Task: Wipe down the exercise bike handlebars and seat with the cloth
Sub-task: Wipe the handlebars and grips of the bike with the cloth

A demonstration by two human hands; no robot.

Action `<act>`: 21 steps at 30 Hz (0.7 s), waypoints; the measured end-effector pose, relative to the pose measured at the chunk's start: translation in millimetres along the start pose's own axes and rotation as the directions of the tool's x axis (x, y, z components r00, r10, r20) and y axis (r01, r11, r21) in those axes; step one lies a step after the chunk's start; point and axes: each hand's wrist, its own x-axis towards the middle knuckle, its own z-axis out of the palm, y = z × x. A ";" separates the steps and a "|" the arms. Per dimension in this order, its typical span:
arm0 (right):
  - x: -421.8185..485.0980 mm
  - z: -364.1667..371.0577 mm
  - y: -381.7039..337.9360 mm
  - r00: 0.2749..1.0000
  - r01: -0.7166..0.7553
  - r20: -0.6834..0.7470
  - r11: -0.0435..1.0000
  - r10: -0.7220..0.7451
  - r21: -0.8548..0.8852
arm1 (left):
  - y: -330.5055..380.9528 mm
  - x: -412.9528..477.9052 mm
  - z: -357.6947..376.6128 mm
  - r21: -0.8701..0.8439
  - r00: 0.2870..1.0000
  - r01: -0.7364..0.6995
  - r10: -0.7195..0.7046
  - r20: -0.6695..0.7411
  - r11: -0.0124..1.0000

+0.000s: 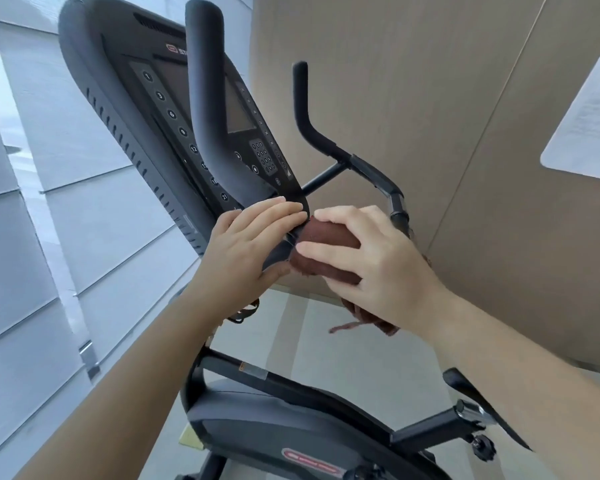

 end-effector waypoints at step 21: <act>-21.7 -7.7 40.6 0.974 -0.220 0.136 0.892 0.180 0.395 | 17.3 -4.6 -1.0 0.064 0.993 0.097 -0.101 0.057 0.993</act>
